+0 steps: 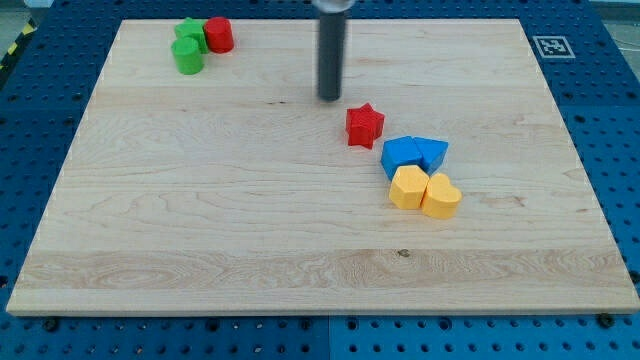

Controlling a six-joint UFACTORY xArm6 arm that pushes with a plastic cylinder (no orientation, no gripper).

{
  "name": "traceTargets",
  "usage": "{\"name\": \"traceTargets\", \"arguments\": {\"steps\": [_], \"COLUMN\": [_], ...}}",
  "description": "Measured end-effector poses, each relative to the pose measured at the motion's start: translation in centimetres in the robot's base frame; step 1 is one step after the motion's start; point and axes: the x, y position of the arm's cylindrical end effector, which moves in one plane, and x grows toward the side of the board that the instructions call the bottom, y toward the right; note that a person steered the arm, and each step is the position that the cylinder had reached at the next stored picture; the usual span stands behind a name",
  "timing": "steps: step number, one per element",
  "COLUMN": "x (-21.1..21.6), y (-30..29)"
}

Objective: Separate the yellow heart from the yellow hexagon

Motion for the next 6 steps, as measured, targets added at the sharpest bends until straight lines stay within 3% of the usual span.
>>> {"name": "traceTargets", "arguments": {"steps": [3,6], "x": [13.4,14.3], "y": [1.5,10.0]}}
